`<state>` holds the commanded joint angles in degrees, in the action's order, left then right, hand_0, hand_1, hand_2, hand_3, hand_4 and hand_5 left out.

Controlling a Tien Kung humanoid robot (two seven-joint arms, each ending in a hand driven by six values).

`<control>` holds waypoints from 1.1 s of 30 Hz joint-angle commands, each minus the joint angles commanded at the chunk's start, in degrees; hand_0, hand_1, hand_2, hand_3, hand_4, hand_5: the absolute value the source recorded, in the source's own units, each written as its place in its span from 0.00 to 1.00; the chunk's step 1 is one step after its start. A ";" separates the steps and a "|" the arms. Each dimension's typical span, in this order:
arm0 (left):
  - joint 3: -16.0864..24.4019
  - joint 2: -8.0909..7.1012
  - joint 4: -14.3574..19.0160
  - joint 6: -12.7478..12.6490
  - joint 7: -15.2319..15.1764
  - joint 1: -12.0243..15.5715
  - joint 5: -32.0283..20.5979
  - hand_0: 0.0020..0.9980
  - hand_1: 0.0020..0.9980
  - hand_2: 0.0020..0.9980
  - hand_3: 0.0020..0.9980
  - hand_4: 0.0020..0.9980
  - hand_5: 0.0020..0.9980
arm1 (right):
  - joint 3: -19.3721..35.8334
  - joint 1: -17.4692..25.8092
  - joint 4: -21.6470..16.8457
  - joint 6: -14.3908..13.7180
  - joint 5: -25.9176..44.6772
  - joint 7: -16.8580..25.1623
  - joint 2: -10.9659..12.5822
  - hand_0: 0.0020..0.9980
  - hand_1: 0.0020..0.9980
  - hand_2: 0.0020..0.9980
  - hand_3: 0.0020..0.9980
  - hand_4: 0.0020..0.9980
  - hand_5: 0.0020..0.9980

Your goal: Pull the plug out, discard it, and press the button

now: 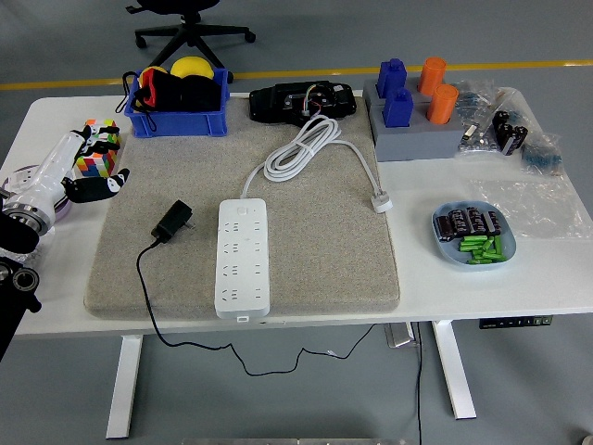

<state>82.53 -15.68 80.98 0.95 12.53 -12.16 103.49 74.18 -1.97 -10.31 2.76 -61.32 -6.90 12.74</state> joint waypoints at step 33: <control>0.64 0.36 0.77 -0.24 -0.59 1.14 -0.32 0.79 0.75 0.72 0.81 0.68 0.08 | 1.34 0.35 0.00 -0.64 -0.65 0.10 -0.41 0.70 0.68 0.67 0.62 0.72 0.49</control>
<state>83.17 -15.32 81.75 0.71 11.94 -11.02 103.18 75.52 -1.62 -10.31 2.12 -61.98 -6.80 12.33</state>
